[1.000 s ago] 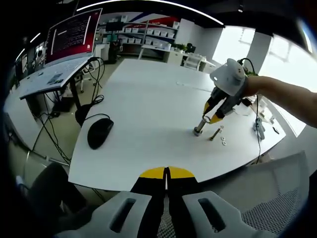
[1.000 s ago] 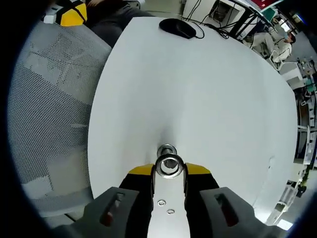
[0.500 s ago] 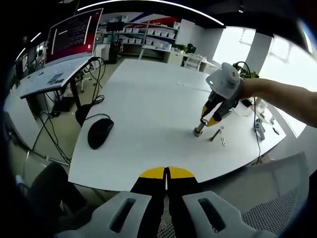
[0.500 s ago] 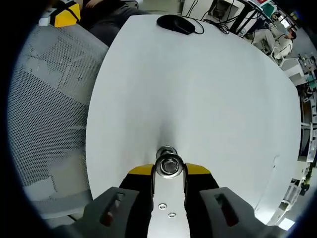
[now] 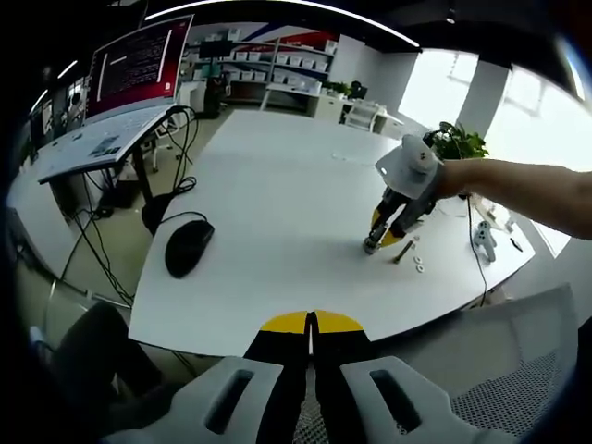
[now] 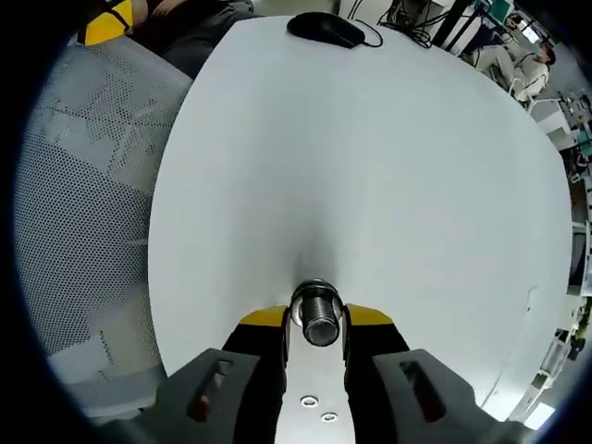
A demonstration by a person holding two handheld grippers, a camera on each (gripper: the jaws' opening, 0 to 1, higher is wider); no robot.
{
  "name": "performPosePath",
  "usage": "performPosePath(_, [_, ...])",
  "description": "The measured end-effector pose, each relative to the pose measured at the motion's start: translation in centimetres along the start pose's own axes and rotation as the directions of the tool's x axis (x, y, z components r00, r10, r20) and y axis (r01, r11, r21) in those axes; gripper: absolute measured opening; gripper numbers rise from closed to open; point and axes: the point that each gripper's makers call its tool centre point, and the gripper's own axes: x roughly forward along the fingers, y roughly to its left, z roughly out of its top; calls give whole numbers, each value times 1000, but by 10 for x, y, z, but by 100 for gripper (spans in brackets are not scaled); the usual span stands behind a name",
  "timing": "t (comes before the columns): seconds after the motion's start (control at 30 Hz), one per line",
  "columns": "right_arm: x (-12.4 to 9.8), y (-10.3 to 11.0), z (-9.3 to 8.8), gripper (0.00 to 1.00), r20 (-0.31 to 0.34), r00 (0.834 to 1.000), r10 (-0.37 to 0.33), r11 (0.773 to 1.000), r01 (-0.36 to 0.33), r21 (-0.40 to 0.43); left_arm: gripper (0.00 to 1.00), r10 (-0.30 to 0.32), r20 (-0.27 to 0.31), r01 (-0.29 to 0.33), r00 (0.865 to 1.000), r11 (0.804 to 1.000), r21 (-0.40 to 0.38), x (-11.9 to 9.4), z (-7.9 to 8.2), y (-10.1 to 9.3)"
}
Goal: Place the washer onto the threaded stud by aligning its center hole with the stud, sliding it down to the base, and recovering from edge contact or off-axis alignment until the washer reaches the visible bottom stop.
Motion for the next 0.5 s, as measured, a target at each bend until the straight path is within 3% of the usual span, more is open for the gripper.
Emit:
performPosePath(0.3, [14, -1, -4, 24, 0, 1000, 21, 999, -21, 42, 0, 4, -3, -4, 1000, 1000, 2, 0, -1, 1])
performPosePath(0.5, [13, 1, -4, 25, 23, 1000, -2, 1000, 2, 20, 0, 1, 0, -1, 1000, 1000, 3, 0, 0, 1])
